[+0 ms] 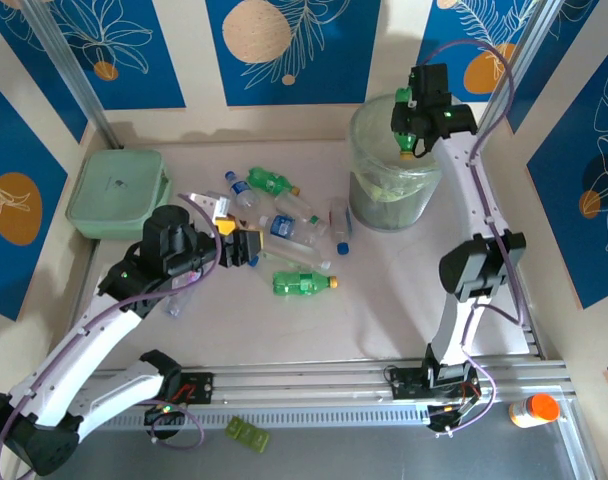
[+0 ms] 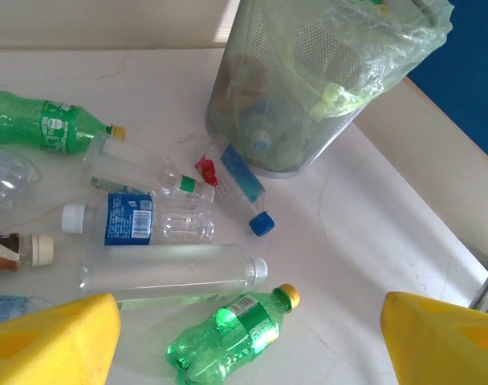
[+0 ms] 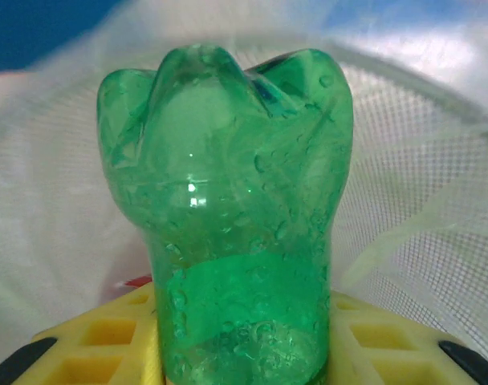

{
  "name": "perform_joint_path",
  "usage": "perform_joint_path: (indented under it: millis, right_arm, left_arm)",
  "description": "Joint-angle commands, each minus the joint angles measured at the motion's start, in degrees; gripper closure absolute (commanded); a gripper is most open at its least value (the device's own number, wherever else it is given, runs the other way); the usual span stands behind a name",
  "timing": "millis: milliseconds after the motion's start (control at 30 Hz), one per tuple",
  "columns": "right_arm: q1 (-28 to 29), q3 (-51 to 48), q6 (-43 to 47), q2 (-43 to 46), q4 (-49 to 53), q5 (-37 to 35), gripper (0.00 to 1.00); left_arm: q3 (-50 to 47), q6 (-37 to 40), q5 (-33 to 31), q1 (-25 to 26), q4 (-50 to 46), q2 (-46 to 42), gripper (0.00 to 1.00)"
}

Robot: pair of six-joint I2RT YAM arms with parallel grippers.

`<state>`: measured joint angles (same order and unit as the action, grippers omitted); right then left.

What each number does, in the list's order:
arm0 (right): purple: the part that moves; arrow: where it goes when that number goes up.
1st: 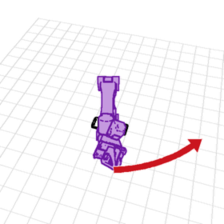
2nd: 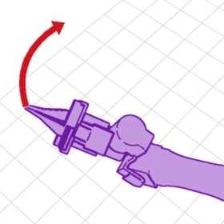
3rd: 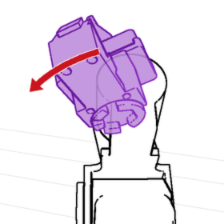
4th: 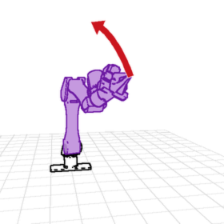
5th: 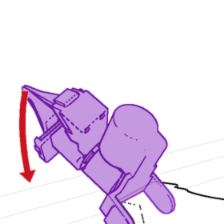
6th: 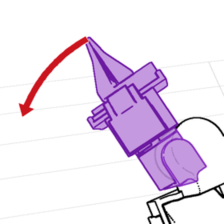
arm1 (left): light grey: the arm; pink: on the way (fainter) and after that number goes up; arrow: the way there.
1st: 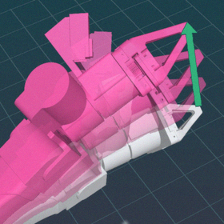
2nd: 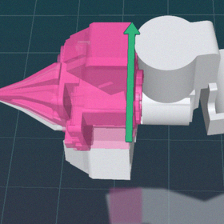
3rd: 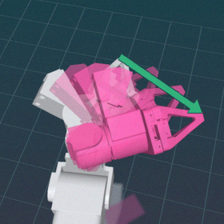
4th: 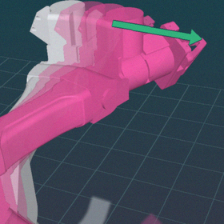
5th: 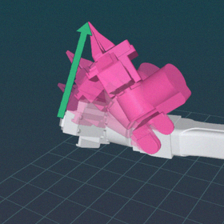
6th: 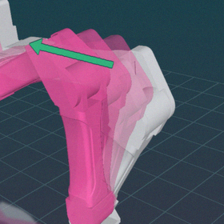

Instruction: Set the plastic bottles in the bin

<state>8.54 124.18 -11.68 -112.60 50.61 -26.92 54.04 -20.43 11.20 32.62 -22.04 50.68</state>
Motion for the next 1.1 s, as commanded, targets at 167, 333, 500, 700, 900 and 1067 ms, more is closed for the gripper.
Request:
perform_joint_path:
  millis: [167,333,500,700,900,1067]
  right_arm:
    - [-0.13,1.28,1.18,-5.7,4.47,-2.44,0.67]
    - [-0.26,8.27,0.74,-13.35,11.41,-7.51,0.65]
    - [-0.02,8.51,0.19,-15.26,11.96,-6.73,0.54]
    - [0.67,8.92,0.26,-15.7,12.14,-4.87,0.34]
    - [0.51,10.49,-0.32,-13.9,12.72,-5.6,0.25]
    - [0.65,11.38,-0.67,-10.44,12.67,-4.78,0.23]
  left_arm:
    - [-0.16,2.49,-3.16,2.01,0.42,-1.81,0.16]
    - [-0.13,3.06,-5.11,2.23,-0.12,-2.05,0.15]
    - [0.1,3.34,-7.24,2.27,-0.85,-2.24,0.15]
    - [0.16,3.55,-8.45,2.27,-1.12,-2.16,0.14]
    - [0.19,3.71,-10.0,2.27,-1.56,-2.25,0.12]
    - [0.26,3.06,-11.59,2.27,-1.91,-2.29,0.11]
